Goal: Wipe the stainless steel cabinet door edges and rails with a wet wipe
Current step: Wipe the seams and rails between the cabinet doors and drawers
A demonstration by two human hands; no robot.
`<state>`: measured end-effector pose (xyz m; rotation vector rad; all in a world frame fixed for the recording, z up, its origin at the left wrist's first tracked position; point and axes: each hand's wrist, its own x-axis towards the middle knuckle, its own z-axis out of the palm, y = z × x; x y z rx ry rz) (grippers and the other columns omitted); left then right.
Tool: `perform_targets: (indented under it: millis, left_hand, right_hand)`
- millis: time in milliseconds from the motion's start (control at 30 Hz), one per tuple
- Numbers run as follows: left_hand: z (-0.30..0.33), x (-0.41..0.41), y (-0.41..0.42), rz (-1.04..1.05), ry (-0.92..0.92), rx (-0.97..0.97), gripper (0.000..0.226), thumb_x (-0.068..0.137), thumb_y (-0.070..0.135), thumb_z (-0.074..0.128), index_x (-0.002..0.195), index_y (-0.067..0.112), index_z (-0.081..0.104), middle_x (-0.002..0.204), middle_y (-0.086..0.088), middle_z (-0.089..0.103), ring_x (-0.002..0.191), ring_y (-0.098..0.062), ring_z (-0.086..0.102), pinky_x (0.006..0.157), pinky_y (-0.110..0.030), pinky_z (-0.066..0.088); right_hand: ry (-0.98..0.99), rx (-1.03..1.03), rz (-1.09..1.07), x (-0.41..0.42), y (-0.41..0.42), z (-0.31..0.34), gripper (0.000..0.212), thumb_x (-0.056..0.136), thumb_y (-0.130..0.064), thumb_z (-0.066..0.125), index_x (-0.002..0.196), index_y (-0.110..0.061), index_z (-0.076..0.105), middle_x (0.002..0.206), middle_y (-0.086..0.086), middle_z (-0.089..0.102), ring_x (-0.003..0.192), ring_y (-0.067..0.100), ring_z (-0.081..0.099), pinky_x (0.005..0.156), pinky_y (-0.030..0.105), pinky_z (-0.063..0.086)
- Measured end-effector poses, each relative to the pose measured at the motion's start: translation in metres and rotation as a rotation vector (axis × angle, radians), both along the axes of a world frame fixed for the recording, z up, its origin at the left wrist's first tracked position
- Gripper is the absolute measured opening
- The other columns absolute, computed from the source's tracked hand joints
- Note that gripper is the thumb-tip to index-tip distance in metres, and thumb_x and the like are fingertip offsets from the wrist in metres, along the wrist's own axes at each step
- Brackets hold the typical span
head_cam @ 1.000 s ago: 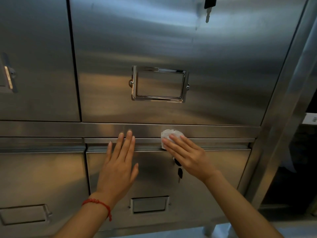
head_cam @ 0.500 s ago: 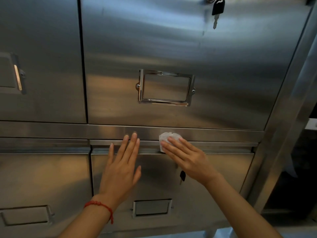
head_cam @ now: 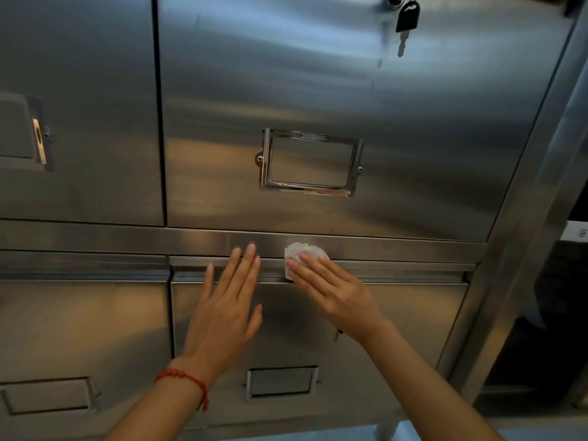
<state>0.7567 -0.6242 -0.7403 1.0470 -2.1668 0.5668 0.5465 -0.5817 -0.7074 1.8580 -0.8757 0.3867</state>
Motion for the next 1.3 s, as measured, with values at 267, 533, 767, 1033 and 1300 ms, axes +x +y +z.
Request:
perform_targets:
  millis: [267,533,767,1033,1300]
  left_hand:
    - [-0.007,0.006,0.008,-0.018,0.0,0.039,0.063,0.081,0.034,0.034,0.135,0.003,0.044,0.145,-0.013,0.037,0.132,-0.028,0.036,0.105,-0.051,0.034]
    - [-0.007,0.012,0.014,-0.085,0.048,0.021,0.058,0.083,0.031,0.037,0.132,0.001,0.047,0.141,-0.015,0.042,0.13,-0.028,0.039,0.108,-0.044,0.025]
    - [0.005,0.014,0.021,-0.117,0.092,0.003,0.053,0.083,0.028,0.038,0.124,-0.001,0.057,0.134,-0.017,0.051,0.123,-0.031,0.048,0.097,-0.055,0.04]
    - [0.005,0.009,0.026,-0.139,0.128,0.005,0.051,0.066,0.015,0.081,0.112,0.0,0.065,0.117,-0.017,0.063,0.108,-0.03,0.061,0.091,-0.052,0.045]
    - [0.015,-0.019,0.028,-0.24,0.162,0.037,0.045,0.084,0.028,0.043,0.111,0.001,0.066,0.117,-0.015,0.064,0.109,-0.027,0.061,0.093,-0.048,0.047]
  right_hand:
    - [-0.052,-0.002,0.024,0.01,0.0,-0.005,0.035,0.091,-0.001,0.044,0.119,-0.004,0.063,0.128,0.013,0.058,0.121,0.026,0.054,0.092,0.036,0.05]
    - [-0.185,0.014,0.068,0.036,0.009,-0.019,0.035,0.096,0.001,0.037,0.112,-0.001,0.068,0.119,0.015,0.063,0.113,0.025,0.06,0.086,0.035,0.053]
    - [-0.383,0.012,0.105,0.054,0.014,-0.017,0.027,0.078,0.005,0.068,0.104,0.001,0.071,0.111,0.017,0.067,0.103,0.027,0.065,0.076,0.037,0.057]
    - [-0.477,0.105,0.059,0.055,0.024,-0.015,0.05,0.055,0.017,0.079,0.101,0.001,0.072,0.108,0.015,0.069,0.099,0.027,0.067,0.073,0.037,0.058]
    - [-0.549,0.099,-0.023,0.036,0.037,-0.018,0.044,0.064,0.02,0.069,0.104,0.003,0.07,0.111,0.016,0.067,0.104,0.028,0.065,0.079,0.039,0.057]
